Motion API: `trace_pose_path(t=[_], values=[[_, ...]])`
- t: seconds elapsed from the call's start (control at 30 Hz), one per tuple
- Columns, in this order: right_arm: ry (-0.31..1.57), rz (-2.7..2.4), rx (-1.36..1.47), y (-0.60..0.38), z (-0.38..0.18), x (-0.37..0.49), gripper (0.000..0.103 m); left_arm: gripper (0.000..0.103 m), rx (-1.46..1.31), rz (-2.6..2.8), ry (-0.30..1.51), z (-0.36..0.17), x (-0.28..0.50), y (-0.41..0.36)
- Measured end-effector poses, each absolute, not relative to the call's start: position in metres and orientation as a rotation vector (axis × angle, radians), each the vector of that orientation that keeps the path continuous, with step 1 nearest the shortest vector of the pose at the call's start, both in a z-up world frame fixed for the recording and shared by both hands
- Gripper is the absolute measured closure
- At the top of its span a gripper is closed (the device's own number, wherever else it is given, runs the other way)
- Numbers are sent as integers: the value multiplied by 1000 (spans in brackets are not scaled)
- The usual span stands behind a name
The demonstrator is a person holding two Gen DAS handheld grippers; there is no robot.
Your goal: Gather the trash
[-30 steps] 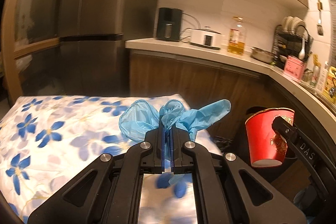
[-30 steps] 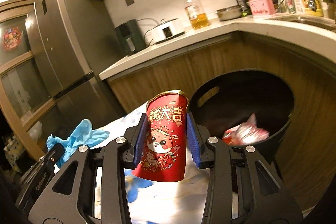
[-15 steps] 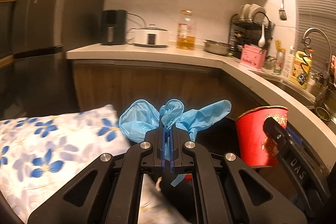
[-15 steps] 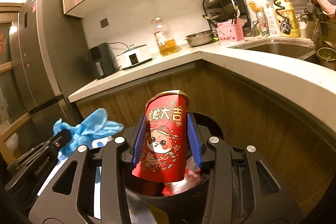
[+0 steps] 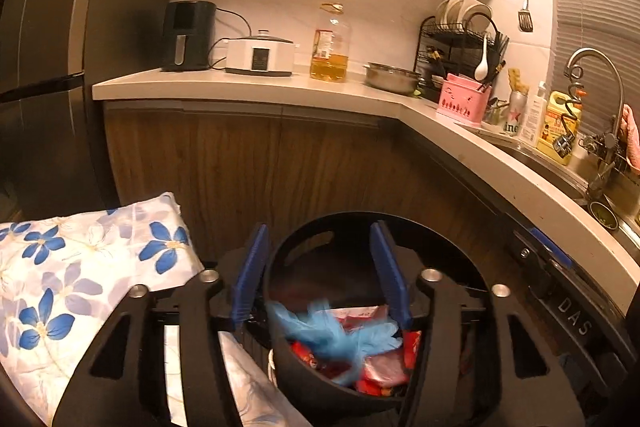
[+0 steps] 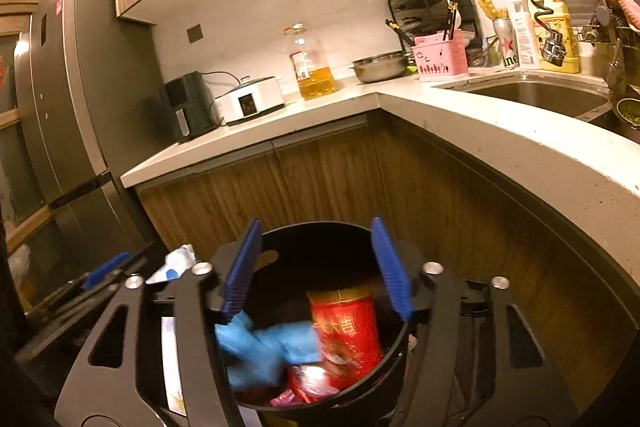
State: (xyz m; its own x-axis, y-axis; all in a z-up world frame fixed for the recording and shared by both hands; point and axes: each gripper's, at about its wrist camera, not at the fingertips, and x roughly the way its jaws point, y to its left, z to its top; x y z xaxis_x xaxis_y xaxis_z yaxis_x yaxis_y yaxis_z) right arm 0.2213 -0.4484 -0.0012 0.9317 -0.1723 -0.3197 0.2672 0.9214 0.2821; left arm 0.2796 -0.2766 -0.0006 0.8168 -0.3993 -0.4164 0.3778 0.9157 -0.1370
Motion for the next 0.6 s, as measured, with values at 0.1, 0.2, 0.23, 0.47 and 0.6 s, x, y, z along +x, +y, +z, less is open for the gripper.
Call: trace_pose_path(t=[0.1,0.2,0.23,0.47,0.6], values=[[301,-249,325,-449,-3,217,35,35,-40,-369,448,0,277,-267],[311,-269,303,-443,-3,208,25,23,-31,-322,441,0,267,-255],[314,-274,290,-440,-2,206,18,20,-22,-303,436,0,262,-251],[345,-295,186,-404,2,178,5,7,46,-173,430,1,222,-217],[367,-287,165,-387,4,163,5,6,30,-140,429,5,200,-192]])
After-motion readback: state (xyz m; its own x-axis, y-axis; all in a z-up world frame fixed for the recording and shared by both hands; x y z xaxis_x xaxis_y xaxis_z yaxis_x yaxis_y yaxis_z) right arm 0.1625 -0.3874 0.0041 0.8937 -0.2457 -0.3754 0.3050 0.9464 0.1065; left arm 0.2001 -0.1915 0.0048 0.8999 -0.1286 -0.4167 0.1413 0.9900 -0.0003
